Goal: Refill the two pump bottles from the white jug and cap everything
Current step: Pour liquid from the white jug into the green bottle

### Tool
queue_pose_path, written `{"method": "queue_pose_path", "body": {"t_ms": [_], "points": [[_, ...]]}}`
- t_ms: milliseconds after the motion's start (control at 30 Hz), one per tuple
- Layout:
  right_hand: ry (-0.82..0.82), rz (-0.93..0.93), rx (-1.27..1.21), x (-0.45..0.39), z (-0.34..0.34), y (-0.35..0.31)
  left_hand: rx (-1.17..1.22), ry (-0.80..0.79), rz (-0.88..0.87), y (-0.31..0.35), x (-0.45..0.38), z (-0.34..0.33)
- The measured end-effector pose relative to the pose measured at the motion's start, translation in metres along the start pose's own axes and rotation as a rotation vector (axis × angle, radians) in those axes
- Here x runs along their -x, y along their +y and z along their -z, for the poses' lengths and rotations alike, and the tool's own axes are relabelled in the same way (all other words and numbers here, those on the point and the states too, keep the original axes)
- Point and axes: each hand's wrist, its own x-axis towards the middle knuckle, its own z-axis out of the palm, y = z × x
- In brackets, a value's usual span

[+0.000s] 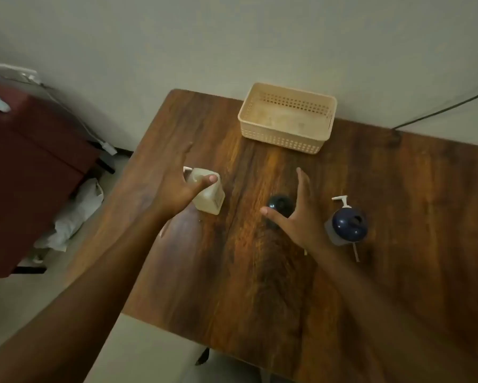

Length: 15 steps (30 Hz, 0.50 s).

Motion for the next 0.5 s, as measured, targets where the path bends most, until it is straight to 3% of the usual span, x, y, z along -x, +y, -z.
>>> {"method": "queue_pose_path", "body": {"t_ms": [133, 300, 367, 500], "points": [[0.073, -0.018, -0.130, 0.000, -0.021, 0.024, 0.090, -0.021, -0.028, -0.032, -0.010, -0.015], [0.170, 0.033, -0.240, -0.005, -0.044, 0.047, 0.216, 0.066, -0.141, -0.054, -0.019, -0.029], [0.205, 0.064, -0.235, -0.005, -0.051, 0.054, 0.146, 0.051, -0.235, -0.062, -0.022, -0.031], [0.263, 0.131, -0.244, -0.007, -0.059, 0.065, 0.315, -0.038, -0.231, -0.080, -0.025, -0.040]]}}
